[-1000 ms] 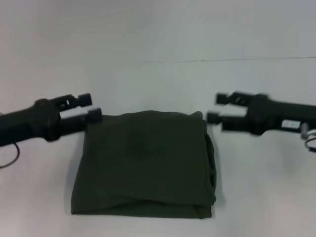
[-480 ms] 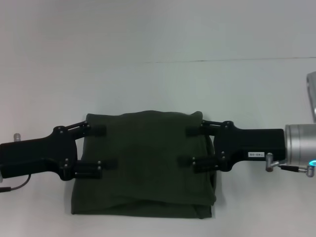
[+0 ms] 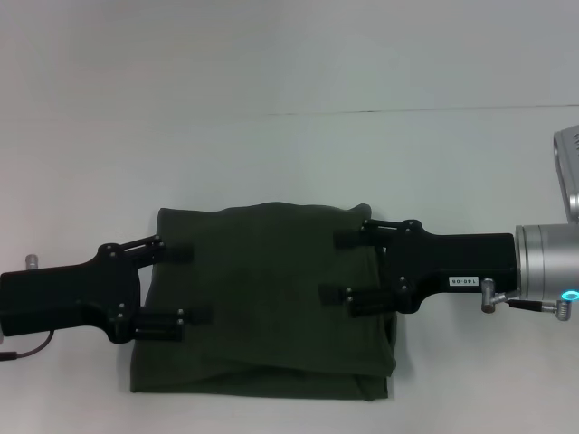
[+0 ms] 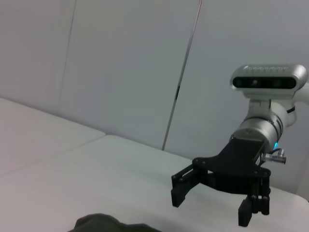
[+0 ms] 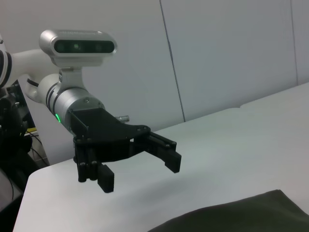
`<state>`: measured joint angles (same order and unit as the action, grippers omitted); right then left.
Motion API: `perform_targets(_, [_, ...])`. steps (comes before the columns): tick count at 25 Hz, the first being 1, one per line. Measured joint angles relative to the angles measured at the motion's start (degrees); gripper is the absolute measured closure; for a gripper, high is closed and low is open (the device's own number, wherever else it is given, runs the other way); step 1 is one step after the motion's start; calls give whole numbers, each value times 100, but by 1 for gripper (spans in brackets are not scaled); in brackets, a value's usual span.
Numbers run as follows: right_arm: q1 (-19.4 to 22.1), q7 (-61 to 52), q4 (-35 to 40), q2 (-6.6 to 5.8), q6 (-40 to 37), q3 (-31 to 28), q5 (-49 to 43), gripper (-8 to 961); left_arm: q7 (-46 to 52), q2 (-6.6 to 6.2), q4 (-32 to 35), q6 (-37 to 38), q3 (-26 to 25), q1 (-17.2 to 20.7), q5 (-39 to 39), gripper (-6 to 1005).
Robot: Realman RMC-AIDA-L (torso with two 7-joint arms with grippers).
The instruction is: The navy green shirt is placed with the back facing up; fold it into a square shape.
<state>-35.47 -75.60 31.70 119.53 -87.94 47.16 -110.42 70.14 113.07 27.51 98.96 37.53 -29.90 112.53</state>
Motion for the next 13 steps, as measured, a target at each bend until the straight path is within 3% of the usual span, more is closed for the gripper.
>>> perform_targets(13, [-29, -1, 4, 0, 5, -36, 13, 26, 4, -8, 8, -26, 1, -16, 189, 45])
